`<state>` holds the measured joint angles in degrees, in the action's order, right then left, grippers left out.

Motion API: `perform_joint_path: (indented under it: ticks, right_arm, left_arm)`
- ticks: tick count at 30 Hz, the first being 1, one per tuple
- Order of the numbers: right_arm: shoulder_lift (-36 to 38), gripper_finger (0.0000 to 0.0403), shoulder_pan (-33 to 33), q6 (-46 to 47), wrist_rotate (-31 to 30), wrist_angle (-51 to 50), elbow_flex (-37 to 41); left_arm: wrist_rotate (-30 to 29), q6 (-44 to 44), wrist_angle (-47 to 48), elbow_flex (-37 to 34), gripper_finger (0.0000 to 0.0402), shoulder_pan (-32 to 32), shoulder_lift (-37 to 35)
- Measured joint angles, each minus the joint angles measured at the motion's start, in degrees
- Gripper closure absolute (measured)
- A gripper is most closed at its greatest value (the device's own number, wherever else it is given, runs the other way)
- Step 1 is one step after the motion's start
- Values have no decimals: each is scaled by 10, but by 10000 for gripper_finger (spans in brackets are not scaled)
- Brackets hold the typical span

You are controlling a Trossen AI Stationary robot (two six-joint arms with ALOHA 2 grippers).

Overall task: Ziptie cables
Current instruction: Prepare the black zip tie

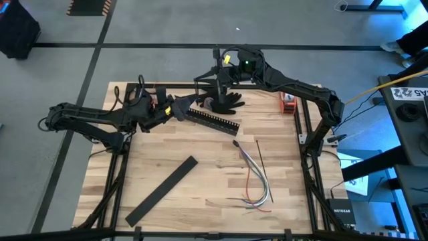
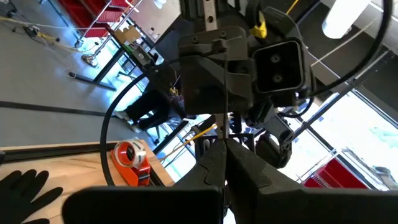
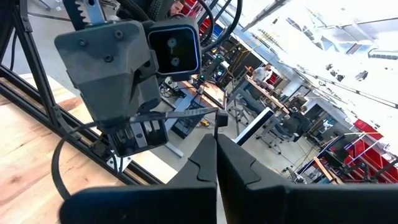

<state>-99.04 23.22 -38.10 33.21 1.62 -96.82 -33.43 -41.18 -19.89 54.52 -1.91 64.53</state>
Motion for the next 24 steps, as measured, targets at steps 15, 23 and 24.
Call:
perform_joint_path:
  ticks: [15, 23, 24]
  right_arm:
    - [0, 403, 0, 0, 0, 5, 0]
    - [0, 403, -6, -25, -2, -3, 0]
    - [0, 403, -9, -29, -3, -4, 0]
  left_arm:
    - [0, -2, 4, 0, 401, 2, 0]
    - [0, -2, 5, 0, 401, 2, 0]
    - [0, -2, 5, 0, 401, 2, 0]
